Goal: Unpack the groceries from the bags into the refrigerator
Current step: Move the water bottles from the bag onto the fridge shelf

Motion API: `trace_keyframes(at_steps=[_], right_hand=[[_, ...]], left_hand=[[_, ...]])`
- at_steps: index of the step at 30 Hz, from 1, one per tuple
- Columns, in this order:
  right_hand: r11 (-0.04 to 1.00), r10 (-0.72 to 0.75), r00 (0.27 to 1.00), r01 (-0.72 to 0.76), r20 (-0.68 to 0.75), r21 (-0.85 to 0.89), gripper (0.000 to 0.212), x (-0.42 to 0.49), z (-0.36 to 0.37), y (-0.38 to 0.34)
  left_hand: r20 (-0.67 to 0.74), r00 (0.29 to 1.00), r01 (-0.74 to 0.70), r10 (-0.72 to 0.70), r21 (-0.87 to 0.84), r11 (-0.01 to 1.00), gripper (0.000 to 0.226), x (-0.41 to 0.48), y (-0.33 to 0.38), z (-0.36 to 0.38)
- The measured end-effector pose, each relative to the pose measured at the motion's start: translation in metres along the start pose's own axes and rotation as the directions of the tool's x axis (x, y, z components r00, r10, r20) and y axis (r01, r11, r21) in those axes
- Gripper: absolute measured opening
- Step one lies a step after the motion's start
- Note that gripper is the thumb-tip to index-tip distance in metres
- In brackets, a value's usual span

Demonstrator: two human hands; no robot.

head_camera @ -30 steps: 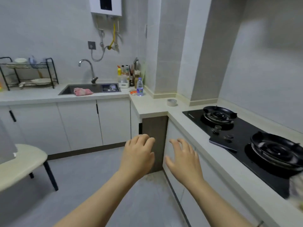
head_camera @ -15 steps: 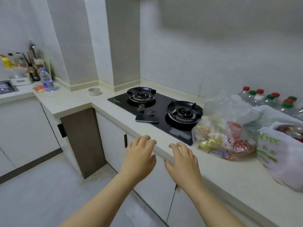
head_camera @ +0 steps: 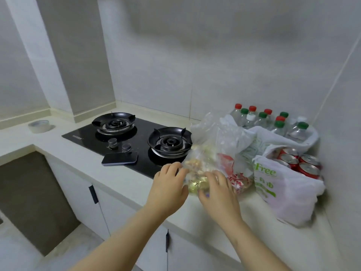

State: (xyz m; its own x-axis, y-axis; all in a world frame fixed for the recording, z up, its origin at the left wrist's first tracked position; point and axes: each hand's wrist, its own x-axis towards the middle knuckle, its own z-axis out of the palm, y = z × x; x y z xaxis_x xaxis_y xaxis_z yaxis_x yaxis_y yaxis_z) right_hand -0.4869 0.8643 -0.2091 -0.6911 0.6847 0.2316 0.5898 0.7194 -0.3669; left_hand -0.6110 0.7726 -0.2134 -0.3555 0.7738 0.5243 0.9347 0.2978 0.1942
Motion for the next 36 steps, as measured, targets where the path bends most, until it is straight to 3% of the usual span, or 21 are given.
trace_keyframes(at_steps=[10, 22, 28, 33, 36], right_hand=[[0.995, 0.099, 0.981, -0.099, -0.167, 0.008, 0.043, 0.045, -0.029, 0.07], [0.995, 0.1, 0.973, -0.103, -0.21, -0.002, 0.046, 0.109, -0.057, 0.093], [0.982, 0.169, 0.959, -0.184, -0.228, -0.047, 0.045, 0.158, -0.062, 0.099], [0.96, 0.246, 0.941, -0.269, -0.23, -0.075, 0.044, 0.177, -0.058, 0.109], [0.946, 0.282, 0.927, -0.311, -0.246, -0.087, 0.043, 0.184, -0.059, 0.117]], left_hand=[[-0.025, 0.997, -0.075, 0.073, -0.077, 0.994, 0.04, 0.088, 0.045, 0.044], [-0.138, 0.965, -0.235, 0.222, -0.091, 0.968, 0.029, 0.186, 0.058, 0.06], [0.016, 0.937, -0.348, 0.349, -0.051, 0.936, 0.043, 0.231, 0.044, 0.089], [0.192, 0.915, -0.34, 0.354, -0.102, 0.935, 0.039, 0.253, 0.033, 0.117], [0.201, 0.907, -0.357, 0.37, -0.098, 0.929, 0.039, 0.266, 0.034, 0.126]])
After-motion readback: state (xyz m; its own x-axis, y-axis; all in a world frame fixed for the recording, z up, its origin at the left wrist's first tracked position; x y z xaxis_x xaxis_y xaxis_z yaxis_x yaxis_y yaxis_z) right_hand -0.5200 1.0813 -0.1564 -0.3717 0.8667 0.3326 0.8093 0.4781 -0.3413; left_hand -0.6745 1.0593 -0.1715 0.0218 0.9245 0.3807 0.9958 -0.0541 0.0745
